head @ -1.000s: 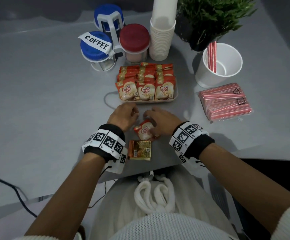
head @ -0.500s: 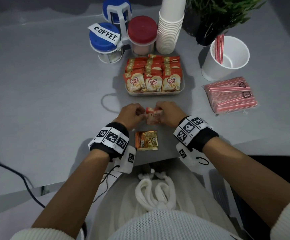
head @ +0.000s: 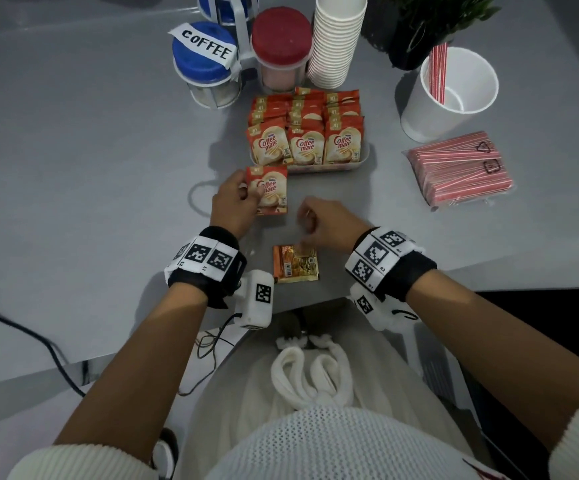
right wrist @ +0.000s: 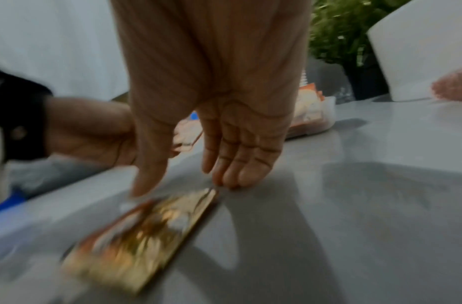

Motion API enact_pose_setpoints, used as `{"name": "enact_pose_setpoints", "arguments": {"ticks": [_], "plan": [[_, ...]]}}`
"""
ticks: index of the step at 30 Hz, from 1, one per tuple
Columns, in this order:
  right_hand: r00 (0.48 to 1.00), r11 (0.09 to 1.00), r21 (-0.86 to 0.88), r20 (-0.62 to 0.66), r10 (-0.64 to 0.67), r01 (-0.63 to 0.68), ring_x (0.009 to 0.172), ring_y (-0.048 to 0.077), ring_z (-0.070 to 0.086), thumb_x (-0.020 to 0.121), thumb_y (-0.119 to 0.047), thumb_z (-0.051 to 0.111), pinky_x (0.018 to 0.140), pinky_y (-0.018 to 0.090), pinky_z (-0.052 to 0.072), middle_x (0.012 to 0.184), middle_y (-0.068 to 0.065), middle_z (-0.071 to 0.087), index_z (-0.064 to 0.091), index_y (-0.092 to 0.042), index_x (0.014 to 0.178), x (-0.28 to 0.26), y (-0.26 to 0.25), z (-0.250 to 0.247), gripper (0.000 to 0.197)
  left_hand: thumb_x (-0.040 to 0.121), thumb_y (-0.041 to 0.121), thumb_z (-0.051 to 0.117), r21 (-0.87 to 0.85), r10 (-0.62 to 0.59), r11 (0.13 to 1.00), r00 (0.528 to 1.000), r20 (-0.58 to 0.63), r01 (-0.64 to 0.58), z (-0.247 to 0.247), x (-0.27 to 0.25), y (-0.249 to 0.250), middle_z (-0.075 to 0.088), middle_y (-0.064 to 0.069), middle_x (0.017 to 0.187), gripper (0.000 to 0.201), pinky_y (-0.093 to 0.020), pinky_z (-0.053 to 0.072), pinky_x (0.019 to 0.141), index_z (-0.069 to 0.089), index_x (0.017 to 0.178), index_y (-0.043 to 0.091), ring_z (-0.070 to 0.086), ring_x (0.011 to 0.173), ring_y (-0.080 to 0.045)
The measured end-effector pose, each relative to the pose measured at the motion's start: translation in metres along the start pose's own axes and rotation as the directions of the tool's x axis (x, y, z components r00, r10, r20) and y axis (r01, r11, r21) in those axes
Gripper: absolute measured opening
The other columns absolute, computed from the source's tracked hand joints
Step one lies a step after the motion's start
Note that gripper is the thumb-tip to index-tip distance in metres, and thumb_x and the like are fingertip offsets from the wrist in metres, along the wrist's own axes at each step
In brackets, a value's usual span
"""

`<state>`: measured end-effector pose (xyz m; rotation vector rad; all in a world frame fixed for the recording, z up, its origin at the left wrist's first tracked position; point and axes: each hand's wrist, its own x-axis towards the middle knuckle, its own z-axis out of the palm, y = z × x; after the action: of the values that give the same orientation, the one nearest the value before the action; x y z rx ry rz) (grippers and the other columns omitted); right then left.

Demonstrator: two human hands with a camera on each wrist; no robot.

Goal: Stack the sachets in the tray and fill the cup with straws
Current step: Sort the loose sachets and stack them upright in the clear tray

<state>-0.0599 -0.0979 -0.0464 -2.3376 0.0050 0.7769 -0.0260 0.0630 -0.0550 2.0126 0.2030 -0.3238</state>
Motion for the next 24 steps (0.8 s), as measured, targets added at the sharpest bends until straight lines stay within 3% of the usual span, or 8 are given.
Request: {"name": "enact_pose_setpoints", "arguments": {"ticks": [3,7,10,13,15,17,20,24], "plan": [[0.995,0.952,-0.298,0.092,-0.047,0.073,0.109,0.023,0.043,0.069,-0.027,0.078,0.089,0.035,0.041,0.118,0.007,0.045,0.049,-0.012,0.115,-0.005,-0.002,0.017,0.057,0.091,0.011,0.053,0.006,-0.043,0.999,0.999,0.008,0.043,-0.002,0.001,-0.006,0.065,-0.016,0.112,0.021,-0.040,0.051,0.091,0.057,0.111,0.006,0.062,0.103,-0.029],[0.993,0.900,-0.426,0.108,-0.046,0.088,0.108,0.025,0.044,0.071,-0.027,0.077,0.086,0.036,0.041,0.117,0.009,0.045,0.050,-0.009,0.107,-0.001,-0.003,0.025,0.048,0.091,0.008,0.053,-0.042,-0.065,0.997,0.998,0.025,0.066,0.001,0.000,-0.008,0.065,-0.018,0.112,0.022,-0.041,0.051,0.092,0.057,0.112,0.004,0.063,0.104,-0.030],[0.995,0.954,-0.295,0.097,-0.023,0.051,0.098,0.028,0.053,0.077,-0.014,0.069,0.073,0.031,0.037,0.104,0.013,0.055,0.049,-0.013,0.086,0.002,-0.003,0.016,0.022,0.090,0.007,0.054,-0.071,-0.096,0.993,0.995,0.025,0.097,0.001,0.001,-0.008,0.065,-0.019,0.113,0.023,-0.042,0.051,0.093,0.056,0.113,0.003,0.063,0.104,-0.031],[0.993,0.998,-0.052,-0.115,-0.031,0.025,0.082,0.024,0.049,0.079,-0.010,0.066,0.070,0.031,0.037,0.086,0.009,0.053,0.043,-0.016,0.071,0.001,0.001,-0.002,0.025,0.090,0.006,0.053,-0.094,-0.126,0.987,0.992,0.026,0.128,0.001,0.004,-0.006,0.063,-0.019,0.116,0.026,-0.041,0.051,0.094,0.052,0.116,0.002,0.062,0.105,-0.030],[0.948,0.992,0.107,-0.318,-0.029,0.067,0.084,0.017,0.049,0.081,-0.010,0.065,0.070,0.027,0.040,0.089,0.004,0.053,0.054,-0.008,0.086,0.000,0.000,-0.015,0.011,0.091,0.005,0.051,-0.106,-0.147,0.983,0.988,0.037,0.151,0.002,0.006,-0.004,0.062,-0.018,0.117,0.027,-0.041,0.053,0.090,0.049,0.117,0.003,0.062,0.106,-0.031],[0.884,0.966,0.215,-0.467,-0.024,0.140,0.087,0.012,0.051,0.084,-0.010,0.063,0.066,0.018,0.040,0.092,0.003,0.057,0.059,-0.001,0.097,-0.001,-0.001,-0.025,0.016,0.091,0.003,0.050,-0.145,-0.177,0.972,0.981,0.075,0.186,0.005,0.008,-0.001,0.060,-0.019,0.119,0.028,-0.041,0.058,0.074,0.047,0.120,0.003,0.063,0.105,-0.034],[0.774,0.943,0.200,-0.628,-0.083,0.264,0.087,0.013,0.055,0.084,-0.007,0.062,0.068,0.010,0.043,0.093,0.003,0.061,0.064,-0.001,0.099,0.000,-0.005,-0.031,0.016,0.093,0.001,0.045,-0.211,-0.188,0.954,0.973,0.137,0.214,0.013,0.012,0.010,0.058,-0.019,0.121,0.030,-0.028,0.057,0.053,0.044,0.122,0.003,0.063,0.102,-0.035],[0.694,0.924,-0.047,-0.647,-0.317,0.378,0.081,0.030,0.063,0.076,0.002,0.062,0.071,0.030,0.050,0.090,0.017,0.067,0.072,0.000,0.090,0.007,0.004,-0.022,0.018,0.094,0.002,0.041,-0.332,-0.168,0.916,0.967,0.190,0.224,0.022,0.014,0.031,0.058,-0.015,0.112,0.021,-0.027,0.056,0.049,0.049,0.112,0.010,0.060,0.095,-0.030]]}}
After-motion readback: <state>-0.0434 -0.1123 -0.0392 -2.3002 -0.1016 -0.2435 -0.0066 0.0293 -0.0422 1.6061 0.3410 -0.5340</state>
